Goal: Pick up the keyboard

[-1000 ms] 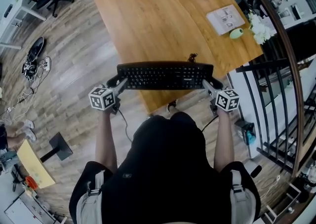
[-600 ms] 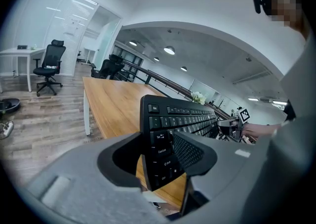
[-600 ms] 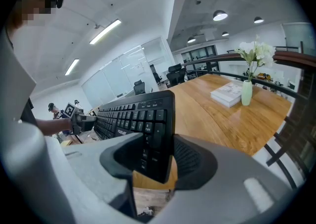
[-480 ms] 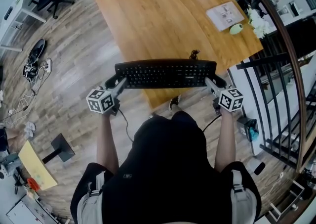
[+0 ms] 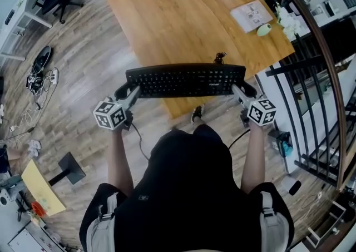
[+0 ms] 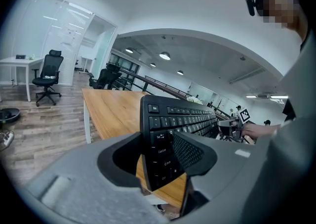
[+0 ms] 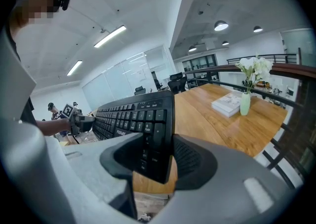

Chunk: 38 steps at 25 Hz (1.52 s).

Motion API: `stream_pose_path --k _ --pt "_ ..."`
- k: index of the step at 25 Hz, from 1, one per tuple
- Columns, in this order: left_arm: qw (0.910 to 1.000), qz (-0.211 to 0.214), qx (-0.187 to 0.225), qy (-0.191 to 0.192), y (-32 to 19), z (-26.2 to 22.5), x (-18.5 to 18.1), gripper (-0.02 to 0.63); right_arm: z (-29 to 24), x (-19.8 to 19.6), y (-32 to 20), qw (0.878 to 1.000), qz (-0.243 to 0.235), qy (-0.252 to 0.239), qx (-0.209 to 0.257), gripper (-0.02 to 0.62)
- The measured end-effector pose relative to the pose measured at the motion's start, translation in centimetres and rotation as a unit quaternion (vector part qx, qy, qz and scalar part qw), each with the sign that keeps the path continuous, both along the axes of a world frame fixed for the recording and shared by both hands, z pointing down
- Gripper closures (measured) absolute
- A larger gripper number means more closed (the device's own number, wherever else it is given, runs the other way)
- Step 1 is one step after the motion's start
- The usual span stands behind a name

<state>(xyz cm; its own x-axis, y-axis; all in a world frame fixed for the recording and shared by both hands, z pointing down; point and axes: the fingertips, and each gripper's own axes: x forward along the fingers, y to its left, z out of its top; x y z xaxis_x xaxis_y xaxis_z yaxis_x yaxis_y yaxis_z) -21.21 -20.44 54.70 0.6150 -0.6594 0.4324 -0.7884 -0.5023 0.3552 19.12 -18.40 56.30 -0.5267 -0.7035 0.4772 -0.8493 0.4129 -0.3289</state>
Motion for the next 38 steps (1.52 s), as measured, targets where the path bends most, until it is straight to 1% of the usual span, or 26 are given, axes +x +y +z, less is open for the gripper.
stream_pose_path --k 10,17,38 --pt "0.9998 0.014 0.013 0.001 1.2 -0.8 0.5 0.399 -0.7 0.4 2.4 1.0 0.016 -0.001 0.019 0.408" --pt "0.9997 0.021 0.015 -0.001 2.3 -0.8 0.1 0.398 -0.9 0.0 4.0 0.999 0.021 -0.003 0.025 0.408" --pt "0.9993 0.033 0.018 0.002 5.0 -0.6 -1.1 0.398 -0.9 -1.2 7.4 0.999 0.033 0.004 0.027 0.41"
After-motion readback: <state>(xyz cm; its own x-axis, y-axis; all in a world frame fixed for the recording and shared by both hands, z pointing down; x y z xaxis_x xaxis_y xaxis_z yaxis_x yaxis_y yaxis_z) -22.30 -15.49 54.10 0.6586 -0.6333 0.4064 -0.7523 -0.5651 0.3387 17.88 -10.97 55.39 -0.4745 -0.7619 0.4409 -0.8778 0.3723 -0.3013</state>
